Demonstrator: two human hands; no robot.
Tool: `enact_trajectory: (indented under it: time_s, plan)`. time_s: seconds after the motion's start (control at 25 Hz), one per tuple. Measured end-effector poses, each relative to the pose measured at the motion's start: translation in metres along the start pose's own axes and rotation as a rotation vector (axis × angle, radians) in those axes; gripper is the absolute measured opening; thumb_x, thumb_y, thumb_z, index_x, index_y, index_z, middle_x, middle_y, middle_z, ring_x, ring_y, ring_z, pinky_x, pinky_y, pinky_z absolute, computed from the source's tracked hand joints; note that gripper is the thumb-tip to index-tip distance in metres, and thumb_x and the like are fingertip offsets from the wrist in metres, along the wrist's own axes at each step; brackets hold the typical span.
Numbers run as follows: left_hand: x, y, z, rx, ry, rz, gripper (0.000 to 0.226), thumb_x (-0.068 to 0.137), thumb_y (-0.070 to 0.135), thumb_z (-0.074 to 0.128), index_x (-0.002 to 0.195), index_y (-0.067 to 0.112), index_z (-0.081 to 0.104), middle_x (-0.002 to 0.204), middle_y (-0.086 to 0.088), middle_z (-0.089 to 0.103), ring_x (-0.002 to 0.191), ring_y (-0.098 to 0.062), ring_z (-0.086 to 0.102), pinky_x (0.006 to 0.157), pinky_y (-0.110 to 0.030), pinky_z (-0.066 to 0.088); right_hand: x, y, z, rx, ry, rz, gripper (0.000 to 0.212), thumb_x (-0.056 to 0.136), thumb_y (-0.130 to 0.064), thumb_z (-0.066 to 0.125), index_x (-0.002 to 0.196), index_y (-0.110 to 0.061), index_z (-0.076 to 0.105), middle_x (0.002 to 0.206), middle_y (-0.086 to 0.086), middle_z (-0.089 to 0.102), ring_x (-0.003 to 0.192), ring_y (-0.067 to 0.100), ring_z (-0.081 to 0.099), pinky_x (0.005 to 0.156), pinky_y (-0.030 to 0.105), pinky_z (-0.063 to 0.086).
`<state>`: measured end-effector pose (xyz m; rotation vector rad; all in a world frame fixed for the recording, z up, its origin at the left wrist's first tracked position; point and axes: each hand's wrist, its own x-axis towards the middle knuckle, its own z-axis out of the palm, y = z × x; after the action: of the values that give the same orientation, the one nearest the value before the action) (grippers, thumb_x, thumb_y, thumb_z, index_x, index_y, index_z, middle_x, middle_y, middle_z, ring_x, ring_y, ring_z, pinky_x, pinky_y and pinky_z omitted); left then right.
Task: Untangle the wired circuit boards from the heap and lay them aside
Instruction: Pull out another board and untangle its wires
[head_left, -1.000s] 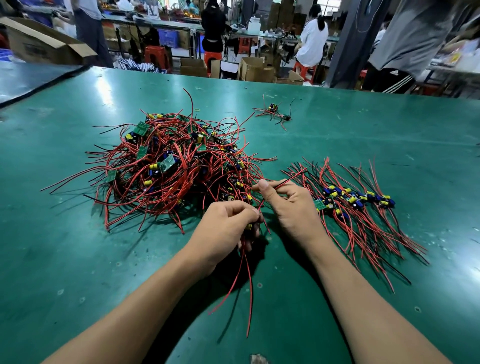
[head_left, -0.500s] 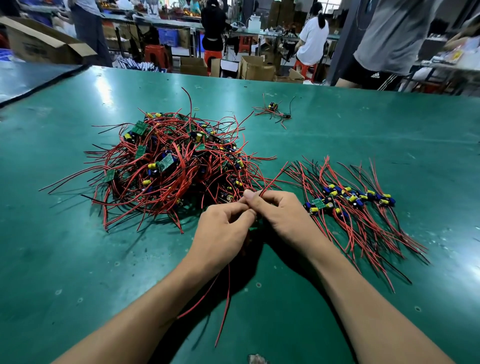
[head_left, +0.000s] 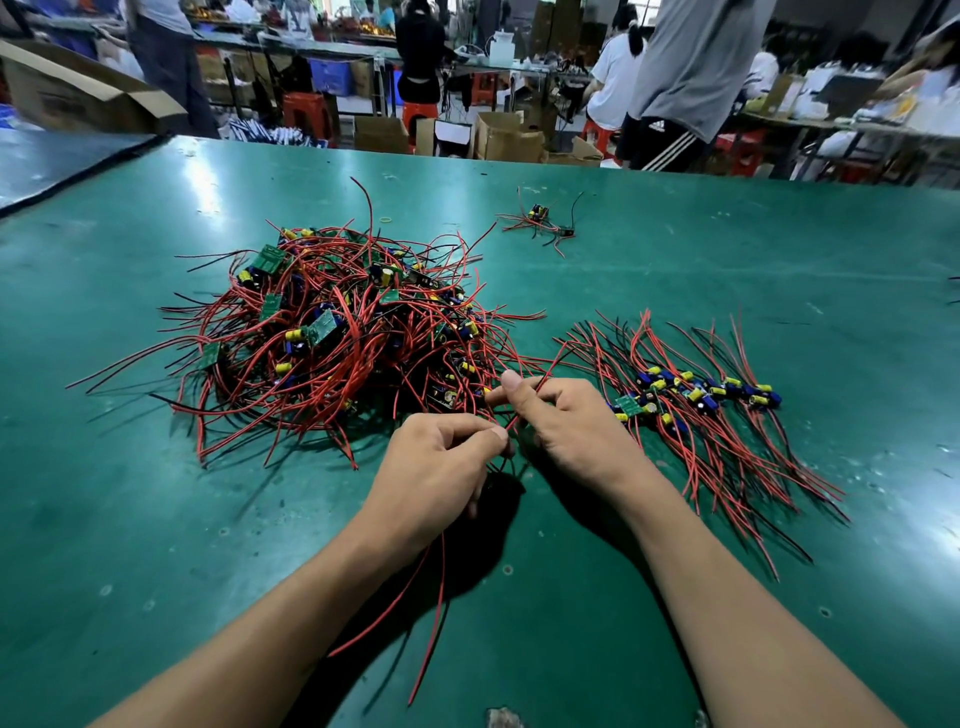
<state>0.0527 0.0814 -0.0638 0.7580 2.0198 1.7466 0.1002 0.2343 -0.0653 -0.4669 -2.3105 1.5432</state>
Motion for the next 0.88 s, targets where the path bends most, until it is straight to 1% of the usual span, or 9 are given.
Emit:
enact_trajectory:
  time_s: [0.12,0.36,0.48,0.6,0.68,0.72,0.76,0.84,0.88]
  plan:
    - [-0.003,0.001,-0.002,0.017,-0.035,0.003,0.024,0.093,0.014,0.06,0.073,0.004,0.071,0.04,-0.006,0.047,0.033,-0.015,0.041,0.045,-0.024,0.035,0.002,0.002,-0.01,-0.066,0.094,-0.012,0.041,0.102,-0.045,0.051,0.095,-0.015,0.078,0.041,-0.023,0.047,0.043,-0.006,0.046,0.048,0.009,0.032]
    - [-0.003,0.003,-0.003,0.042,-0.05,-0.004,0.024,0.093,0.018,0.061,0.074,0.007,0.071,0.041,-0.006,0.048,0.035,-0.016,0.043,0.05,-0.026,0.037,0.006,0.005,-0.007,0.025,0.241,0.04,0.049,0.104,-0.049,0.044,0.092,-0.014,0.077,0.042,-0.017,0.044,0.038,0.002,0.041,0.048,0.017,0.027]
    - [-0.002,0.0,-0.004,0.048,-0.02,-0.003,0.024,0.094,0.02,0.061,0.075,0.01,0.072,0.042,-0.005,0.048,0.039,-0.018,0.043,0.046,-0.024,0.034,0.003,-0.004,-0.002,0.417,0.078,0.156,0.053,0.095,-0.061,0.052,0.089,-0.015,0.078,0.056,-0.007,0.042,0.039,0.005,0.03,0.039,0.018,0.024]
    - [-0.001,-0.002,-0.002,0.02,-0.02,0.014,0.025,0.095,0.019,0.06,0.076,0.01,0.072,0.045,0.004,0.056,0.044,-0.005,0.054,0.045,-0.019,0.035,-0.007,-0.006,0.002,0.411,-0.221,0.174,0.043,0.087,-0.059,0.066,0.089,-0.018,0.079,0.076,0.018,0.064,0.052,0.012,0.05,0.049,0.023,0.039]
    - [0.0,-0.002,-0.002,-0.019,-0.033,0.03,0.027,0.096,0.015,0.059,0.074,0.005,0.072,0.053,0.015,0.066,0.08,0.017,0.048,0.048,-0.01,0.037,-0.011,-0.004,0.006,0.402,-0.287,0.159,0.038,0.092,-0.047,0.067,0.095,-0.011,0.078,0.085,0.019,0.068,0.069,0.021,0.059,0.063,0.03,0.046]
    - [0.0,-0.003,-0.002,-0.021,-0.036,0.035,0.028,0.096,0.014,0.058,0.073,0.003,0.071,0.051,0.015,0.064,0.086,0.011,0.045,0.049,-0.011,0.038,-0.01,-0.003,0.008,0.379,-0.267,0.145,0.037,0.095,-0.044,0.066,0.095,-0.009,0.078,0.082,0.015,0.068,0.068,0.019,0.058,0.062,0.027,0.045]
    - [0.001,-0.003,-0.003,-0.011,-0.039,0.035,0.029,0.095,0.015,0.059,0.072,0.003,0.071,0.046,0.01,0.059,0.081,0.001,0.028,0.05,-0.018,0.04,-0.009,-0.004,0.008,0.317,-0.223,0.12,0.038,0.096,-0.043,0.064,0.092,-0.009,0.078,0.077,0.011,0.068,0.064,0.015,0.056,0.058,0.024,0.043]
    - [0.001,-0.002,-0.005,0.027,-0.055,0.03,0.029,0.095,0.018,0.06,0.069,0.006,0.069,0.043,0.0,0.052,0.044,-0.011,0.039,0.051,-0.028,0.037,-0.005,-0.005,0.004,0.138,-0.082,0.069,0.041,0.098,-0.045,0.06,0.088,-0.011,0.079,0.065,0.0,0.065,0.055,0.009,0.05,0.051,0.021,0.036]
    - [0.001,-0.002,-0.005,0.041,-0.069,0.029,0.03,0.094,0.019,0.06,0.069,0.007,0.068,0.043,-0.004,0.05,0.042,-0.017,0.041,0.051,-0.03,0.035,-0.003,-0.003,0.0,0.073,0.001,0.05,0.041,0.099,-0.045,0.058,0.087,-0.012,0.079,0.056,-0.009,0.061,0.049,0.004,0.046,0.049,0.018,0.033]
